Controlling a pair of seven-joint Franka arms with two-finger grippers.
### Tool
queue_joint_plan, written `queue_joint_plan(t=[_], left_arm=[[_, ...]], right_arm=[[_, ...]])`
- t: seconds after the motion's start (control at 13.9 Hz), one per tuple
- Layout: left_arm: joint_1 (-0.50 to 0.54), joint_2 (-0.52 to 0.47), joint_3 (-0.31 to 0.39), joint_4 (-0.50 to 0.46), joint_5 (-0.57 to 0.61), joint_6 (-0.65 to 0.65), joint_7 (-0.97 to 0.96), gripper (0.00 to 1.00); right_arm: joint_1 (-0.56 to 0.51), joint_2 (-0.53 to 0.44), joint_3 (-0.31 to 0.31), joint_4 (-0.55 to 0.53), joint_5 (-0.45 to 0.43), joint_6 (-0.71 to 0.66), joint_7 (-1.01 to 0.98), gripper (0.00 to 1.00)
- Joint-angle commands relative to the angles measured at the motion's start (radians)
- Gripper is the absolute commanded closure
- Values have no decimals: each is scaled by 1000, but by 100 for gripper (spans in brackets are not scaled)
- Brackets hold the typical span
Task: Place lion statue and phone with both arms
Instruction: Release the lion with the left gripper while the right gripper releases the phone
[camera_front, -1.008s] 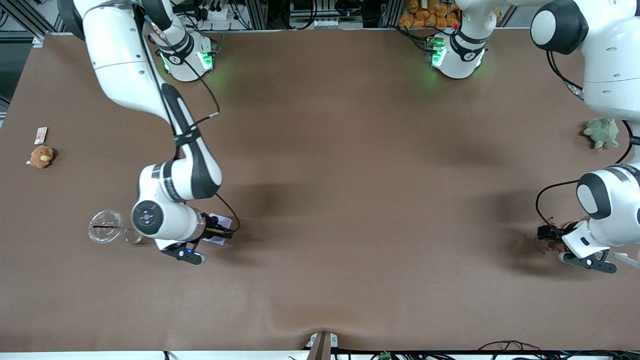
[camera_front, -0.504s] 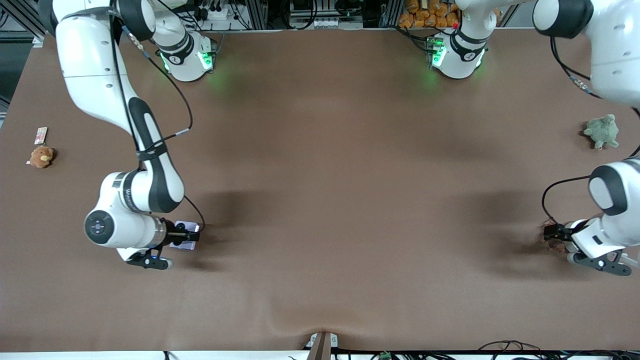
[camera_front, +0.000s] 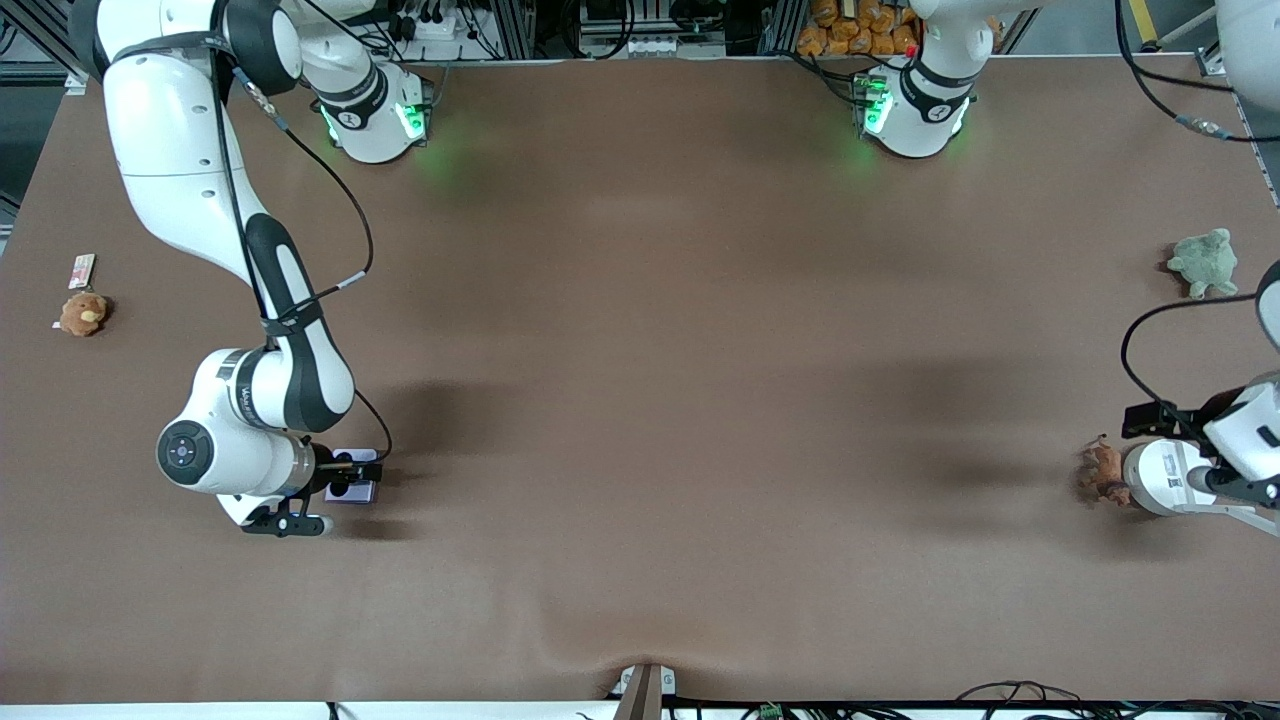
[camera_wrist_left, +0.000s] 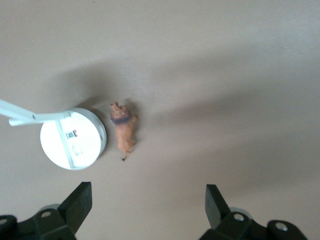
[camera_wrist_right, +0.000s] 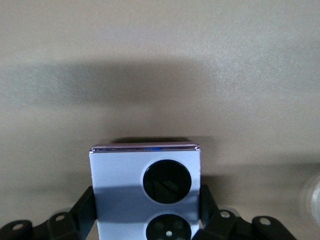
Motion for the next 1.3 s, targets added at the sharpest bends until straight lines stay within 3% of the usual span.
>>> queue_joint_plan(t=[0.0, 0.22, 0.29, 0.36, 0.5, 0.72, 0.94, 1.22], left_arm=[[-12, -108, -39, -97, 5, -11, -101, 0], [-10, -191, -118, -138, 5, -63, -230, 0], [-9, -210, -141, -139, 4, -92, -254, 0], [-10, -226, -161, -139, 4, -102, -284, 0], [-65, -255, -161, -149, 1, -135, -367, 0], [-217, -368, -40, -232, -7, -156, -465, 0], [-213, -516, -37, -344, -15, -160, -469, 0], [-145, -539, -34, -312, -72, -240, -389, 0]], right_arm=[[-23, -14, 13, -15, -4, 1, -26, 100], [-37, -14, 14, -18, -2, -4, -42, 100], [-38, -14, 14, -21, 1, -2, -36, 65], [-37, -11, 16, -21, 2, -1, -36, 1], [-23, -12, 14, -20, 2, -2, -36, 0], [-11, -24, 19, -6, 2, -5, -40, 0], [20, -30, 13, 37, -7, -69, -40, 0], [23, -37, 4, 209, -19, -321, -37, 0]])
